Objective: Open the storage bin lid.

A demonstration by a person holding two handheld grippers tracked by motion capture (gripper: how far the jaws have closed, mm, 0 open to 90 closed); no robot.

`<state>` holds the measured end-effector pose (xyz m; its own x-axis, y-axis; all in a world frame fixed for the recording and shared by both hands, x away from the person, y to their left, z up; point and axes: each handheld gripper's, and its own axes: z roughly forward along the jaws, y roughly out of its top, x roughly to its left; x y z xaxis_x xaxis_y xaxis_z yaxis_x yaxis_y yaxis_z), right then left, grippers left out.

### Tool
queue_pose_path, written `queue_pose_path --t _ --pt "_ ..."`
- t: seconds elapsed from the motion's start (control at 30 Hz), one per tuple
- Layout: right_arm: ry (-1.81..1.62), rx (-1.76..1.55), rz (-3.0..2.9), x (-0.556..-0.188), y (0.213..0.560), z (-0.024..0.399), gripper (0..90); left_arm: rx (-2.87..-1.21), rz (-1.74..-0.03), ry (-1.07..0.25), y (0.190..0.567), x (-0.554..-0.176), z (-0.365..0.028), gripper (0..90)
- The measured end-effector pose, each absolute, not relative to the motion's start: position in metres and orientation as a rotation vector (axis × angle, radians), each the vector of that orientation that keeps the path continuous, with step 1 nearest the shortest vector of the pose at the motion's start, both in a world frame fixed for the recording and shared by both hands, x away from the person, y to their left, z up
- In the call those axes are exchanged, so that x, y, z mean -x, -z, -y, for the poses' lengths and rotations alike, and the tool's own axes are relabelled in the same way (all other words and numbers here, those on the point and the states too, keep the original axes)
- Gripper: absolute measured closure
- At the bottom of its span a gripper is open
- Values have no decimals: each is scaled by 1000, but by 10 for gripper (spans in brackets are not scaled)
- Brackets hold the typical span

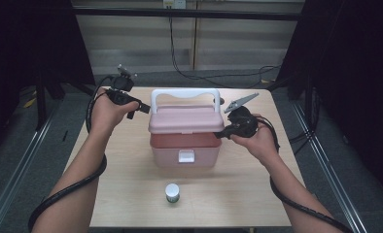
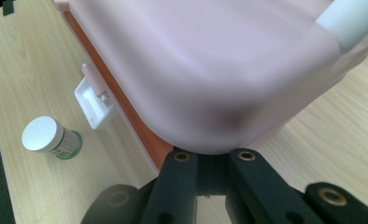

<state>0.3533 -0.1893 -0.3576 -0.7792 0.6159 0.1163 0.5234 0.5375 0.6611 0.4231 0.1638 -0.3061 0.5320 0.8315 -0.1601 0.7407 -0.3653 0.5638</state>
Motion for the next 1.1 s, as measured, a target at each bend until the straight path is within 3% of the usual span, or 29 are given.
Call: queue_pose_path --t 1.1 --pt "-1079 -998 -2609 -355 343 188 900 -2251 -1269 -79 341 -407 -175 454"
